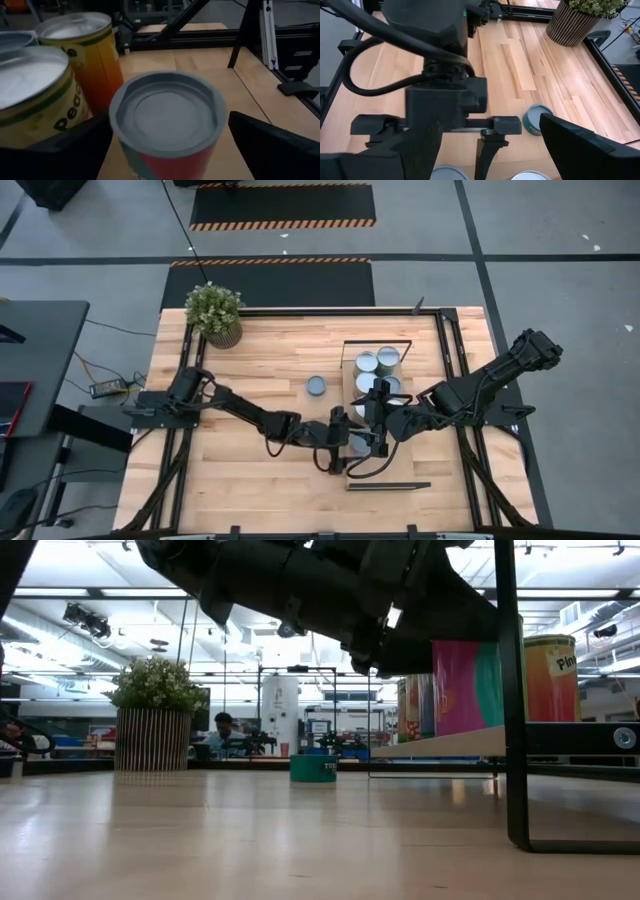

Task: Pick and place cans onto a shelf
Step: Put the canned chicken soup on the shelf

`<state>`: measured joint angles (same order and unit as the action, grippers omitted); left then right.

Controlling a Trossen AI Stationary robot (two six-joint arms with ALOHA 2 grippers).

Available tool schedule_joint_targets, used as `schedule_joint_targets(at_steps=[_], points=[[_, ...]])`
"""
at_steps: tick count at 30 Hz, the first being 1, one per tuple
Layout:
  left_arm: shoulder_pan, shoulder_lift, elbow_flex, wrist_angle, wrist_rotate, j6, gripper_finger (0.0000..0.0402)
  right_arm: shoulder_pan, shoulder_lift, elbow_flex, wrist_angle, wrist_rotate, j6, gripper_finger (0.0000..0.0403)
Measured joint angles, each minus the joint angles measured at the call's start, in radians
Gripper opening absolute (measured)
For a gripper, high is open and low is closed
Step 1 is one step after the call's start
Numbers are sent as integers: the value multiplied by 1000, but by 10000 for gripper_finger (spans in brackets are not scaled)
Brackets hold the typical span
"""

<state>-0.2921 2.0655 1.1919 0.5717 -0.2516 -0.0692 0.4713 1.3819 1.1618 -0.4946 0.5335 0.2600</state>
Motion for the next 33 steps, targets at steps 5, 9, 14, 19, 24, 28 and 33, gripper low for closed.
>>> schedule_joint_targets(at_steps=[5, 9, 14, 19, 24, 28, 33], points=[[-17, -1, 0, 47, -11, 59, 399, 0, 0, 0, 0, 0, -1, 338], [-22, -1, 0, 112, -30, 108, 399, 0, 0, 0, 8, 0, -9, 338], [-19, -3, 0, 144, -93, 122, 399, 0, 0, 0, 8, 10, -26, 338], [-33, -4, 0, 137, -107, 171, 399, 0, 0, 0, 7, 26, -37, 338], [-71, -11, 0, 134, -192, 303, 399, 0, 0, 0, 7, 27, -53, 338], [-87, -18, -1, 132, -258, 349, 399, 0, 0, 0, 7, 27, -53, 338], [-78, -26, -1, 137, -282, 353, 399, 0, 0, 0, 21, 27, -51, 338]])
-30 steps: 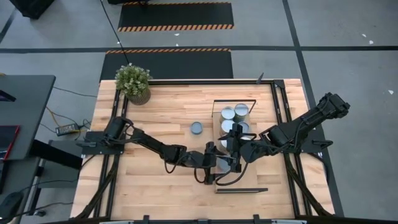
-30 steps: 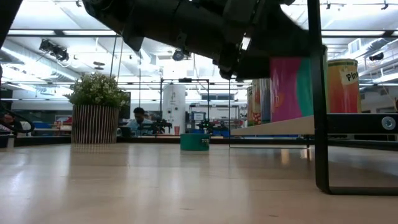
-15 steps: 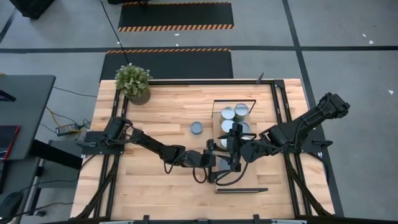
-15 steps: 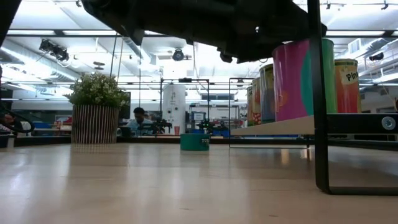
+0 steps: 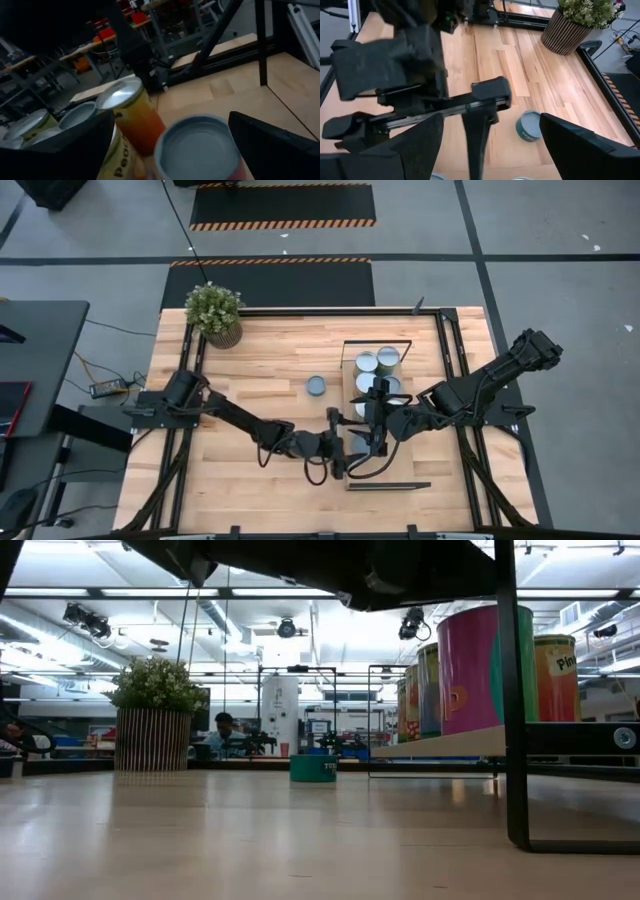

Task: Pick and place cans onto a shelf
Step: Put the canned chicken soup on the shelf

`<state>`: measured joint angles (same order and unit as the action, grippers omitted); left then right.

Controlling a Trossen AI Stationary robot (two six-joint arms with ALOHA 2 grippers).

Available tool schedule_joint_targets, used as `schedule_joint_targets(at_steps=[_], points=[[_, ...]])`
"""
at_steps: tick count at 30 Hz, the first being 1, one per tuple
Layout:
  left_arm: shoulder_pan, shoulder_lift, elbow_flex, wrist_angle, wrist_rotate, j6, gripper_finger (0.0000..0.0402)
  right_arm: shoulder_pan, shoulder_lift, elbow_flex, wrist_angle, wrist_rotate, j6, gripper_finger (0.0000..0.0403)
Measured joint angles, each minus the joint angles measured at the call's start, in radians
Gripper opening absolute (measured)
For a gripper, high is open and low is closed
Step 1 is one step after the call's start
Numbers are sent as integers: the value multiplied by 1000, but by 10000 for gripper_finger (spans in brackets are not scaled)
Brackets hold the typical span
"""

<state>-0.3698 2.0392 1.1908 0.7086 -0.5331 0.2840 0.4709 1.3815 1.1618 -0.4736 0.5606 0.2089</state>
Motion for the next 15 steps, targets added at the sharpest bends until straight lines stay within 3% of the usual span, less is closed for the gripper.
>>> schedule_joint_targets(at_steps=[4, 9, 15], points=[[-6, -16, 0, -6, 67, 23, 399, 0, 0, 0, -1, 0, -2, 338], [-48, -16, 0, -8, 80, 101, 399, -3, 0, 0, 0, 0, -8, 338], [-33, -15, 0, -62, 117, 66, 399, -3, 0, 0, 1, 0, 2, 338]])
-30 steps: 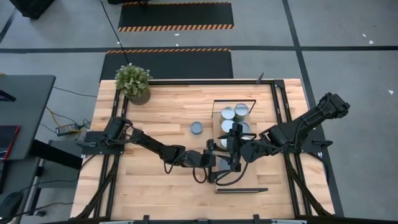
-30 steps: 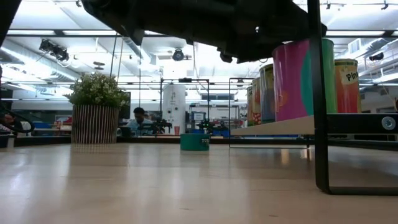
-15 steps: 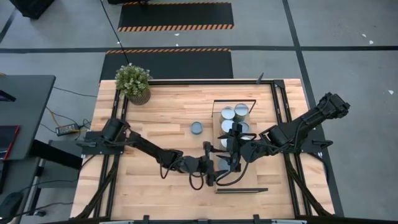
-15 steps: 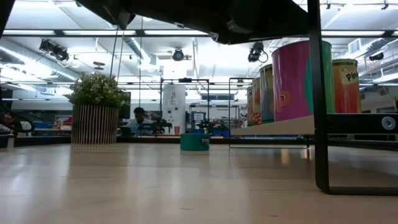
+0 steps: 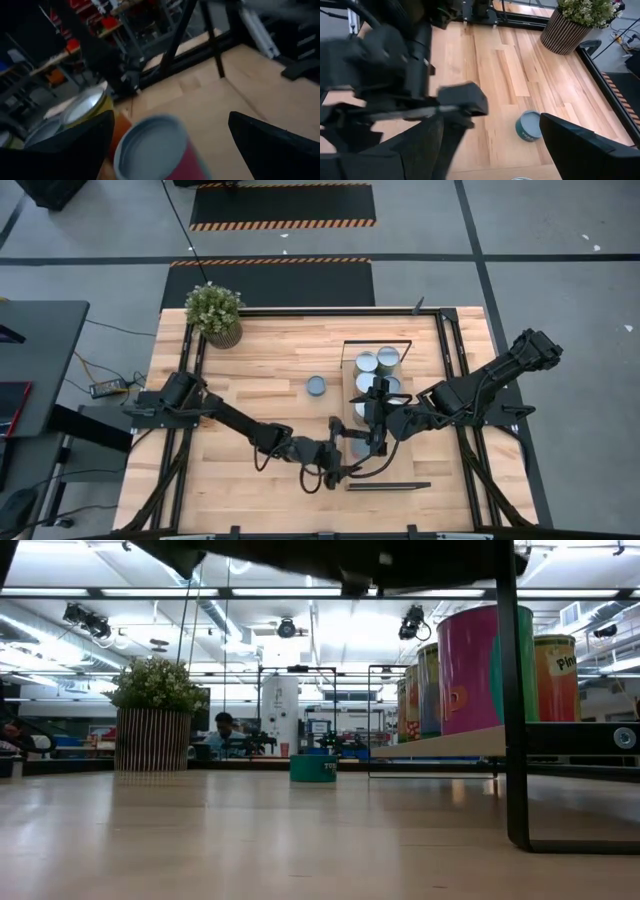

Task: Pick and place cans onto a shelf
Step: Put the canned chicken soup on the shelf

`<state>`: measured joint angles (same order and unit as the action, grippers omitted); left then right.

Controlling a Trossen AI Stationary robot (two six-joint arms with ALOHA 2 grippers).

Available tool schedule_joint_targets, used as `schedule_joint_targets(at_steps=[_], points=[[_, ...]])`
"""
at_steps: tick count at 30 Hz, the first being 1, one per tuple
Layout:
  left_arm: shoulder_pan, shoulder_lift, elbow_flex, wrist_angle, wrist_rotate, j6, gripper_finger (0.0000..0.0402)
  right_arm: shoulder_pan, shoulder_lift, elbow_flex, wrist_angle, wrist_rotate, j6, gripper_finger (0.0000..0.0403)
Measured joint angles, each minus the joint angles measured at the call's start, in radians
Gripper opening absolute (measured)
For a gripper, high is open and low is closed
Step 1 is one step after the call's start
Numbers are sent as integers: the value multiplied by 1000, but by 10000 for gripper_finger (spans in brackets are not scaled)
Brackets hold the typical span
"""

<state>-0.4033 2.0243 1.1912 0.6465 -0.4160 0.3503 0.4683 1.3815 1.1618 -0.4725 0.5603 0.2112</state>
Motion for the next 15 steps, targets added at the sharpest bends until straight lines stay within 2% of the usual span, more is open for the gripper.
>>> schedule_joint_targets(at_steps=[15], points=[[124, 7, 0, -68, 18, -14, 399, -7, 0, 0, 7, 4, -21, 338]])
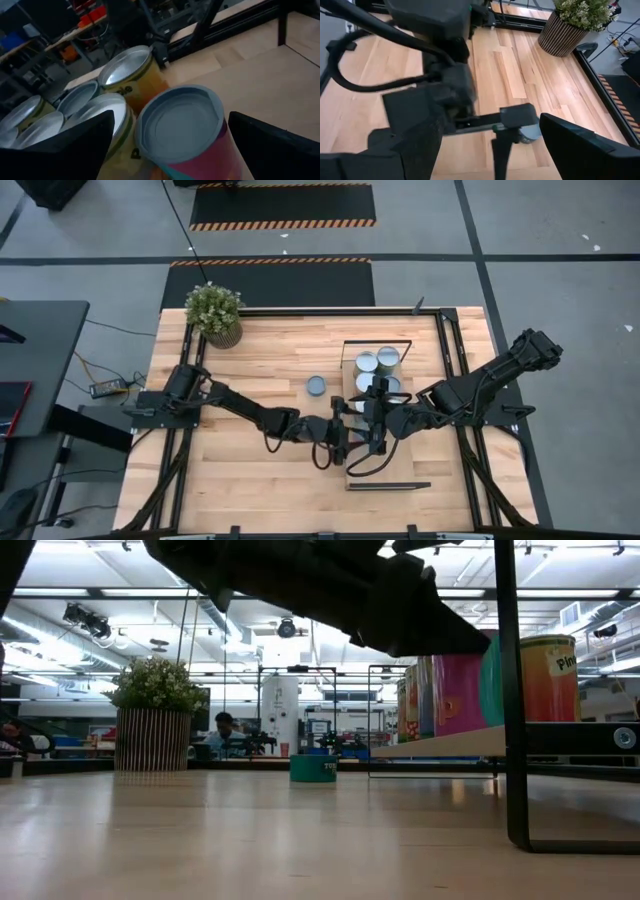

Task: Pick and place cans onto a shelf
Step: Put the canned chicken soup on the shelf, then put the canned tuna on the shelf

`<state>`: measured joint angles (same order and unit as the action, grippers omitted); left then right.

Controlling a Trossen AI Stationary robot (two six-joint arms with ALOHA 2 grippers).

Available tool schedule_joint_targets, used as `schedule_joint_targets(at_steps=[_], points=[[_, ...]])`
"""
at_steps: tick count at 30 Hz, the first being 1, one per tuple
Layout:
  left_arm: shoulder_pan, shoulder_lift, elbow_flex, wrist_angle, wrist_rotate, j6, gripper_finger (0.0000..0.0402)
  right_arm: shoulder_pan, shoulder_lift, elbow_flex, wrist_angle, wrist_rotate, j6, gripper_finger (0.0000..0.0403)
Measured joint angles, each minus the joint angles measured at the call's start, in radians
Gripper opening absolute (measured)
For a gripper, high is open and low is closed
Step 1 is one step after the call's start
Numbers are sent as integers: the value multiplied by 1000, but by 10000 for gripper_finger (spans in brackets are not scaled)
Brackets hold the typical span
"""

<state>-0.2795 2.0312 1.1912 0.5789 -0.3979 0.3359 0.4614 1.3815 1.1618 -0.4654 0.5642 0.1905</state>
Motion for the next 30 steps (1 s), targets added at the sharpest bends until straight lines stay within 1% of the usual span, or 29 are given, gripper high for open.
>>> schedule_joint_targets(at_steps=[3, 7, 9, 10, 13, 16, 18, 21, 24, 27, 30], points=[[-13, -7, 0, -24, -14, 1, 399, 3, 0, 0, 1, -2, 0, 338], [-63, -49, 0, -96, -140, 84, 399, 5, 0, 0, 1, 1, -9, 338], [-88, -82, 0, -174, -198, 111, 399, 4, -3, 0, -1, 14, -17, 338], [-97, -99, 0, -222, -206, 114, 399, 4, -6, 0, 0, 15, -22, 338], [-112, -154, 1, -402, -190, 73, 399, 7, -14, 0, 0, 15, -26, 338], [-95, -192, -5, -556, -131, -62, 399, 13, -25, 0, 1, 15, -26, 338], [-67, -205, -33, -616, -90, -152, 399, 16, -28, 0, 0, 18, -26, 338], [-20, -213, -108, -651, -50, -264, 399, 15, -28, 0, -2, 19, -24, 338], [20, -213, -181, -645, -20, -317, 399, 15, -28, 0, -4, 20, -19, 338], [55, -213, -204, -626, 4, -379, 399, 15, -28, 0, 1, 22, -34, 338], [80, -220, -207, -655, 4, -375, 399, 15, -28, 0, 8, 23, -44, 338]])
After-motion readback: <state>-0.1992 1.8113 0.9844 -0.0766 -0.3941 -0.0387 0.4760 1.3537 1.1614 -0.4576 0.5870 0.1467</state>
